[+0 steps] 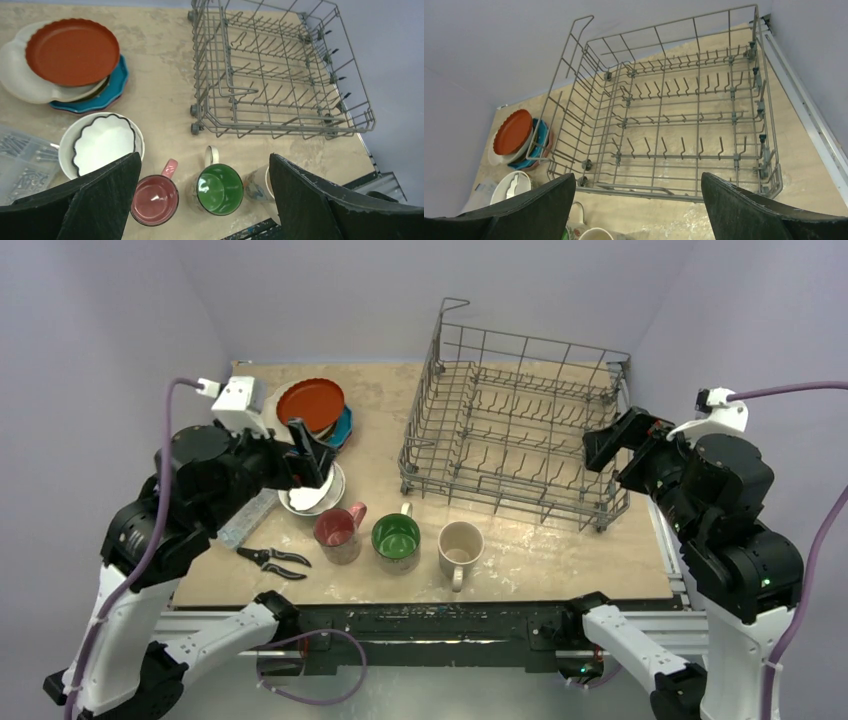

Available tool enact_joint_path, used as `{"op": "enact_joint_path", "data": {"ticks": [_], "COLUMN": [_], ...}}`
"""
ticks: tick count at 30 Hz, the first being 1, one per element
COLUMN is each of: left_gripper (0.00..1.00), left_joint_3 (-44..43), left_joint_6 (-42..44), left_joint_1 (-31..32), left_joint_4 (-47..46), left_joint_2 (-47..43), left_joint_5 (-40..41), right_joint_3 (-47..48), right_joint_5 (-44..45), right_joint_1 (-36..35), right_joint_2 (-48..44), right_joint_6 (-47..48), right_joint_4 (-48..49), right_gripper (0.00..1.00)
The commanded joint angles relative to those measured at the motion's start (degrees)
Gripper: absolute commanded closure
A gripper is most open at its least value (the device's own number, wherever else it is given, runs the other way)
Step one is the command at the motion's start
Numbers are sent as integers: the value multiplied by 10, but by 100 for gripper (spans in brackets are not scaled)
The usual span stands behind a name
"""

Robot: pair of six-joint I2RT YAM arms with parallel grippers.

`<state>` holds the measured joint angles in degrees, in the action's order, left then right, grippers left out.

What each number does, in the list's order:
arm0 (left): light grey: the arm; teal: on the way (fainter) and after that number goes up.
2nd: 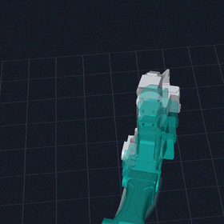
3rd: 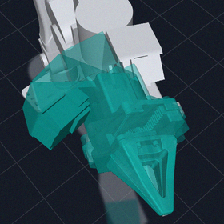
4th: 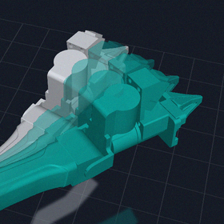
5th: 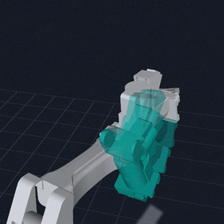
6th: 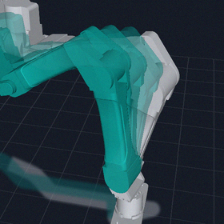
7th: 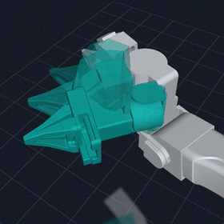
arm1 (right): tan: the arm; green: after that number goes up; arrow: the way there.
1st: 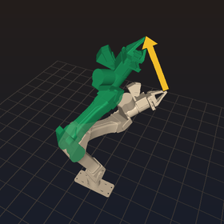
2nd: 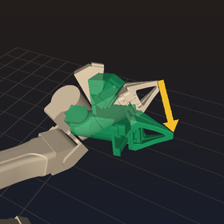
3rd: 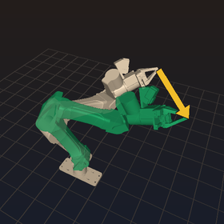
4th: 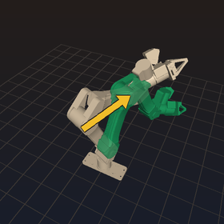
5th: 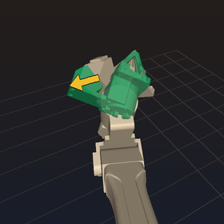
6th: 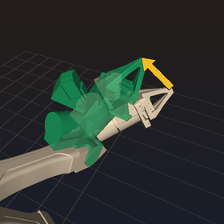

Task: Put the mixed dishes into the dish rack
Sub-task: Pick up the plate at the center of the board.

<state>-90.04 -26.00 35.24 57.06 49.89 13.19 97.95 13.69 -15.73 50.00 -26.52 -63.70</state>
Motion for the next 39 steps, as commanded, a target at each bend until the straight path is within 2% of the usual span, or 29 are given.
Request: {"op": "enact_joint_path", "data": {"ticks": [1,8,12,20,23,27,29,32,39], "left_gripper": [2,6,6,6,6,4,2,2,0], "left_joint_3": [10,17,25,115,136,100,71,52,74], "left_joint_6": [-40,-68,-80,-135,-142,-114,-90,-65,-78], "left_joint_1": [-3,-4,-4,-4,-4,-10,-33,-109,-251], "left_joint_4": [-17,-15,-14,-41,-17,88,125,129,9], "left_joint_2": [33,85,108,96,79,89,110,136,152], "left_joint_5": [-72,-129,-192,-279,-243,-88,-39,-45,-80], "right_joint_3": [-16,-16,-37,-78,-83,-91,-95,-105,-97], "right_joint_5": [-19,-38,-47,-77,-103,-134,-159,-183,-199], "right_joint_1": [1,1,1,1,1,1,1,1,1], "right_joint_2": [-18,3,12,-2,1,8,10,11,39], "right_joint_6": [-18,-9,-13,-31,-28,-22,-23,-28,-35], "right_joint_4": [-5,-27,-42,-22,-15,-9,-1,10,7], "right_gripper": [2,2,2,2,2,2,2,2,2]}}
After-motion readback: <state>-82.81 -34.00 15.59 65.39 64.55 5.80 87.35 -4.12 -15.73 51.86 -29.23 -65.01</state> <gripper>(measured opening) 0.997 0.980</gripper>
